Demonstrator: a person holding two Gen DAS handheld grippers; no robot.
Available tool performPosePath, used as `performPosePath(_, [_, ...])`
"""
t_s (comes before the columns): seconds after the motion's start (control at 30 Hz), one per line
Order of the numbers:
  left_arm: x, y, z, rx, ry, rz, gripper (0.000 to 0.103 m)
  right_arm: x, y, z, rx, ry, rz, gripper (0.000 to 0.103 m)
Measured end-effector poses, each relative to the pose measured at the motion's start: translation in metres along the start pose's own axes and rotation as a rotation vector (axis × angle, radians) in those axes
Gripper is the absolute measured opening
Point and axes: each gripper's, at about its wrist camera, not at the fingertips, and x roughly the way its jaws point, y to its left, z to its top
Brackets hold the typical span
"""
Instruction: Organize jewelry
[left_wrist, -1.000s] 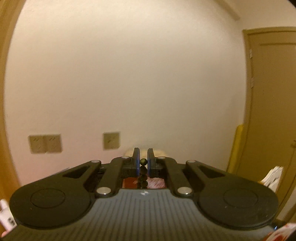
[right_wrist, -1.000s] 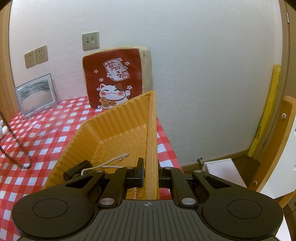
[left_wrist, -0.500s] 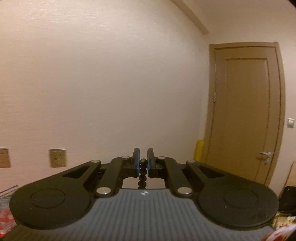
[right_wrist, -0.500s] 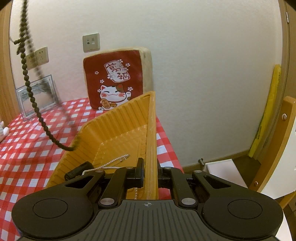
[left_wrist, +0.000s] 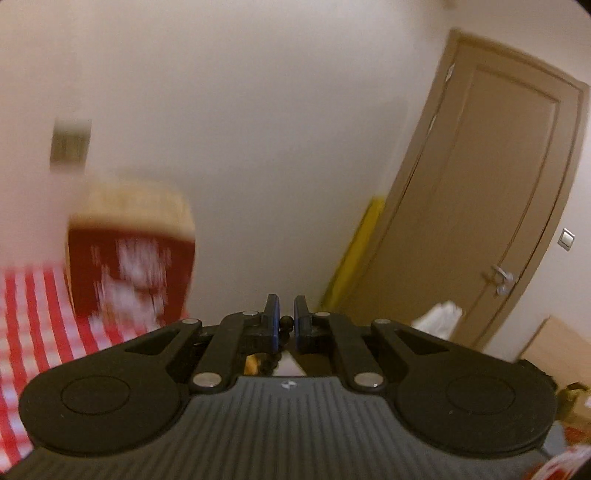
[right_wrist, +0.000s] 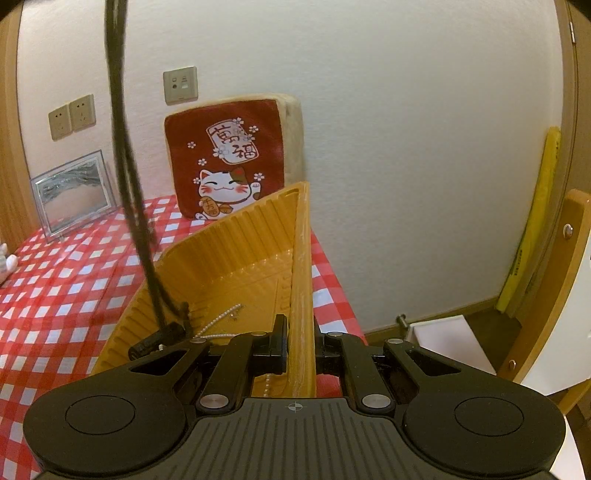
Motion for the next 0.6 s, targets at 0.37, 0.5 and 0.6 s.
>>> performPosePath(0.37, [0.075,0.044,-0.097,-0.164,0.264,0.063,0.006,0.002,-0.001,-0.002,-0.002,0.007,-0.005,0.009])
performPosePath(0.5, [0.087,0.048,-0.12,-0.182,0.327,0.09,0.006,0.004,-0.001,-0.001,-0.002,0.01,-0.005,0.009])
performPosePath(0.6, [0.093,0.049,-0.133,-0.179,0.371,0.11,0.007,0.004,-0.001,-0.002,-0.001,0.011,-0.005,0.009])
